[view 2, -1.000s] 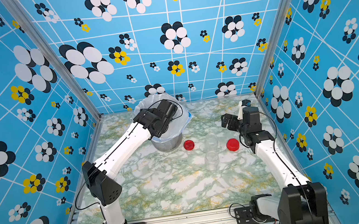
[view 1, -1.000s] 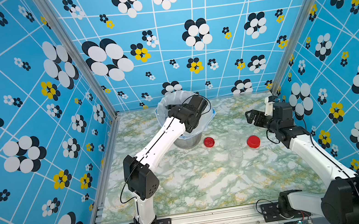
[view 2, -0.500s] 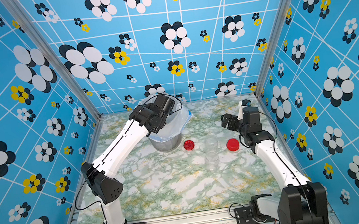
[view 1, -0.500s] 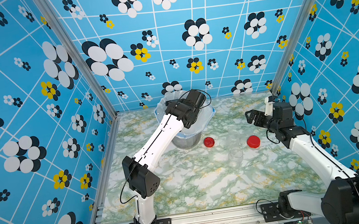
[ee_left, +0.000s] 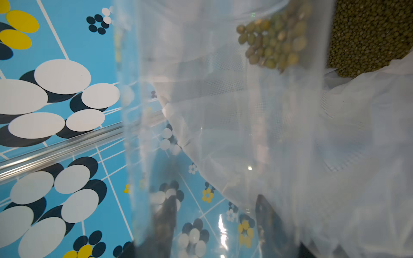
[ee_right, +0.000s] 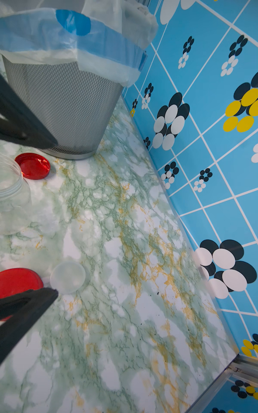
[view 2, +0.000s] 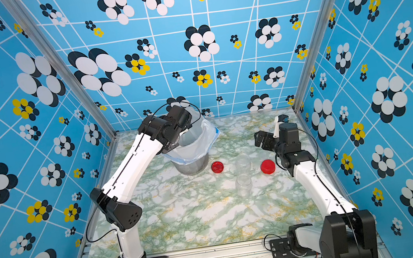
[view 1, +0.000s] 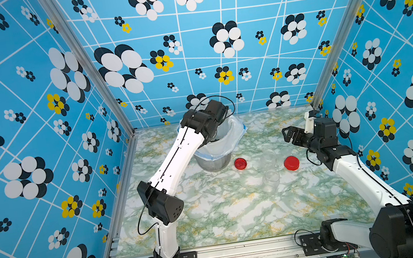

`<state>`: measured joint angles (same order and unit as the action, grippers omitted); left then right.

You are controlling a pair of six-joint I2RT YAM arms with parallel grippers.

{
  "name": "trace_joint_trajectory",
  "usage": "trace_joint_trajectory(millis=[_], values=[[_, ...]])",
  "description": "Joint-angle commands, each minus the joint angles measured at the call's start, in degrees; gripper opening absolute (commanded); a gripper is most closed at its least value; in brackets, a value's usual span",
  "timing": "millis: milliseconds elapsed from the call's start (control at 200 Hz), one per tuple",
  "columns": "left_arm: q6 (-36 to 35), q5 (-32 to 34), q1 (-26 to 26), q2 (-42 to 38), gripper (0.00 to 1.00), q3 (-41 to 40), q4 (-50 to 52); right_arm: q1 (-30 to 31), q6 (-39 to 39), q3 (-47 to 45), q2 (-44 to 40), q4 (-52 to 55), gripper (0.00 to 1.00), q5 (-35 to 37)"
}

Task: Empty moldy mung beans from jars
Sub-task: Pour the moldy mung beans from the jar into the trash bin.

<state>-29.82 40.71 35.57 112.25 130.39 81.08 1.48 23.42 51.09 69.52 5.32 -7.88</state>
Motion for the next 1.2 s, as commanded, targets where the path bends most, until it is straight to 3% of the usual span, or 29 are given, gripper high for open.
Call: trace_joint_trajectory(millis=[0,225,345,425,465,640,785,894,1094,1194], values=[[5.8,-6.2,-1.3,1.0,0.59,4.4,6.0,0.5,0.7,-0.9,0.4,-0.9,0.99,-0.3],[8.3,-14.2,-1.7,0.8,0.58,8.2,7.9,0.5,0.6,-1.0,0.6,-0.8,0.99,0.1],[11.8,-22.3,-2.3,0.5,0.58,9.5,10.6,0.5,0.8,-1.0,1.0,-0.8,0.99,0.1],[13.6,-21.7,-2.2,0.9,0.56,10.1,12.3,0.5,1.0,-1.3,1.0,-1.1,0.99,0.1],[13.7,-19.2,-1.7,1.2,0.56,9.5,12.9,0.5,1.1,-1.3,1.1,-1.2,0.99,-0.1],[13.3,3.5,2.4,3.9,0.55,7.7,13.1,0.5,1.5,-1.7,1.3,-2.1,0.99,-0.9],[7.1,28.6,3.8,7.2,0.57,4.7,6.7,0.5,1.4,-1.8,1.2,-2.0,0.99,-0.9],[2.7,28.7,3.8,7.9,0.57,4.2,2.9,0.5,1.1,-1.7,1.0,-1.6,0.99,-0.9],[-9.2,38.0,3.2,7.4,0.65,0.2,-5.2,0.5,1.4,-1.4,1.5,-1.5,0.99,-1.4],[-20.6,40.5,2.8,4.6,0.65,-2.5,-21.3,0.5,1.5,-1.3,1.6,-1.6,0.99,-1.7]])
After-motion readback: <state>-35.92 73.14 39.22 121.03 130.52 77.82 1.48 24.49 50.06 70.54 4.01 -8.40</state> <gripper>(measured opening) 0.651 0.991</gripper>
